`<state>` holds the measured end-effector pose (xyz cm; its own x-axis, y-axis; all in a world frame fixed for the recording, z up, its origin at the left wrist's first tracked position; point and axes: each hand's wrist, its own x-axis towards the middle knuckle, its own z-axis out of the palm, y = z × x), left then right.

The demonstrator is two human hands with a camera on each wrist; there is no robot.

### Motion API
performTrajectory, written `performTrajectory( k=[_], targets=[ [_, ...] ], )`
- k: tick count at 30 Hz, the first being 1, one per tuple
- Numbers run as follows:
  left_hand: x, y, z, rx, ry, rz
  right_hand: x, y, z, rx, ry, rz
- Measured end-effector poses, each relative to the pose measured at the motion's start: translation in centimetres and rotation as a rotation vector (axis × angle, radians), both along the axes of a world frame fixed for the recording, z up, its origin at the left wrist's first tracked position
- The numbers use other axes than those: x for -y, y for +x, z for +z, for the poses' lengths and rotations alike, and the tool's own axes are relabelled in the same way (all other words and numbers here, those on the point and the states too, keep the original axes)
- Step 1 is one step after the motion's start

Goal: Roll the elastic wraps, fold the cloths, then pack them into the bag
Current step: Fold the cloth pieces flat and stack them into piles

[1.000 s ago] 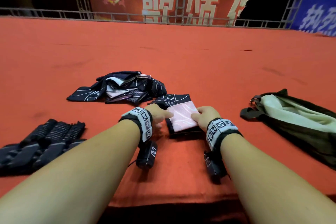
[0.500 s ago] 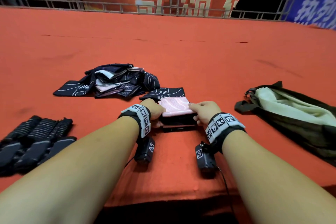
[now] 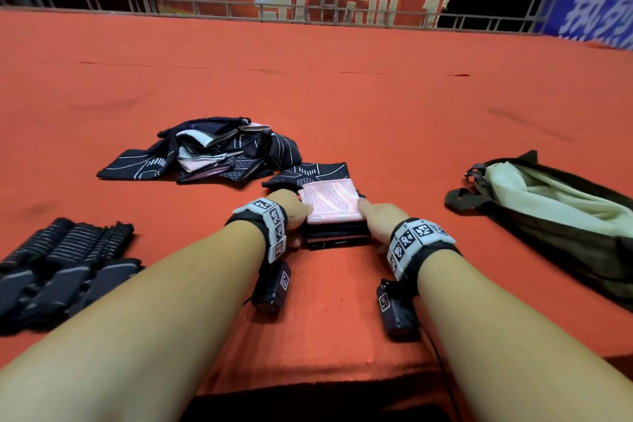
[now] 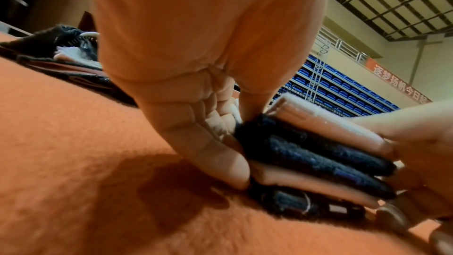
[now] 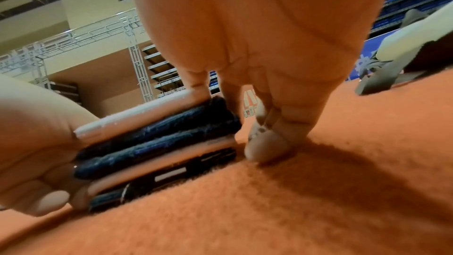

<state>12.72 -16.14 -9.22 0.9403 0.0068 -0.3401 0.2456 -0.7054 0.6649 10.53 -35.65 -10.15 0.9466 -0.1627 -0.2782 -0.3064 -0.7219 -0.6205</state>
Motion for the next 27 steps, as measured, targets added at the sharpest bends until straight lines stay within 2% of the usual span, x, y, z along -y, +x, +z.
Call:
performTrajectory(
  k=[4,7,9,14,18,22,25,27],
  targets=[
    [-0.2,0.9,-0.6,0.066,0.142,-0.039,-0.6,-0.2,-0.9,-0.066,0.347,-0.149],
    [-0.1,1.3,-1.0,0.114,0.16,-0.006,-0.6,0.0,-1.2,-0.07,0.43,-0.203],
    [0.1,1.7,-1.2,0.132,0.162,-0.042,-0.4,0.2,-1.2,-0.072,0.5,-0.233],
    [-0.2,2.9,-1.5,0.104,0.225,-0.095,-1.2,0.7,-0.6,-0.059,0.77,-0.279],
    [-0.5,2.7,-1.0,0.08,0.208,-0.105,-2.0,0.6,-0.9,0.011,0.884,-0.299],
    [-0.7,2.5,-0.9,0.025,0.041,-0.114,-1.7,0.5,-0.9,0.069,0.929,-0.381],
    [-0.7,2.1,-0.6,-0.057,-0.341,0.059,-1.3,0.5,-0.3,0.093,0.985,-0.402],
    [-0.8,1.6,-0.2,-0.098,-0.472,0.128,-1.1,0.2,0.5,0.108,1.021,-0.389]
  ],
)
